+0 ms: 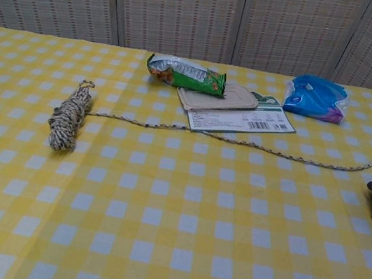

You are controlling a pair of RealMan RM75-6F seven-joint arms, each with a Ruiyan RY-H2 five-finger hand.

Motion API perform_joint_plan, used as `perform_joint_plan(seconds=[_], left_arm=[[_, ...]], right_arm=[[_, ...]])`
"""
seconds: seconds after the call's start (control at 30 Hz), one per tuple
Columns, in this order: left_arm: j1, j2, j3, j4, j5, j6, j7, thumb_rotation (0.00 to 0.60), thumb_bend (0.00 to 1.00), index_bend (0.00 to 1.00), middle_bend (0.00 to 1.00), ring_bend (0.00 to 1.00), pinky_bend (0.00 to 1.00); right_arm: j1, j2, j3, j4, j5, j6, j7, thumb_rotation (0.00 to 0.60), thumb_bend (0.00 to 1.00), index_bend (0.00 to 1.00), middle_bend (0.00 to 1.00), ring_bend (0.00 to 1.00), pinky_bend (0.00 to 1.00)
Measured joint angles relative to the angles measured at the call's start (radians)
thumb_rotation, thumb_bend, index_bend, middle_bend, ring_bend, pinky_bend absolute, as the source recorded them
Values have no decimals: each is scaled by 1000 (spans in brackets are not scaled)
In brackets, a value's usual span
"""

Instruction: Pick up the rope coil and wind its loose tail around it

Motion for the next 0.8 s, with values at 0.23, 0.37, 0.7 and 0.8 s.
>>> perform_joint_plan(seconds=[0.23, 0.37, 0.7, 0.8], left_arm=[[-1, 1, -2, -4, -7, -7, 9, 600, 198, 213, 202, 188, 174], [-16, 7, -9, 0, -2, -24, -2, 600, 198, 216, 202, 188, 170], [-142, 18, -28, 50, 110, -134, -135, 600, 198, 315, 255, 281, 170], [-191, 17, -32, 53, 134, -186, -157, 600, 198, 328, 255, 253, 171]], right_arm=[[1, 1, 3, 5, 0, 5, 6, 600, 362, 398, 316, 203, 336], [1, 12, 11, -2, 2, 14, 2, 600, 362, 398, 316, 203, 336], [3, 43, 30, -35, 10, 29, -26, 600, 362, 398, 316, 203, 337], [4, 50, 33, -45, 17, 27, -32, 600, 363, 398, 316, 203, 337]])
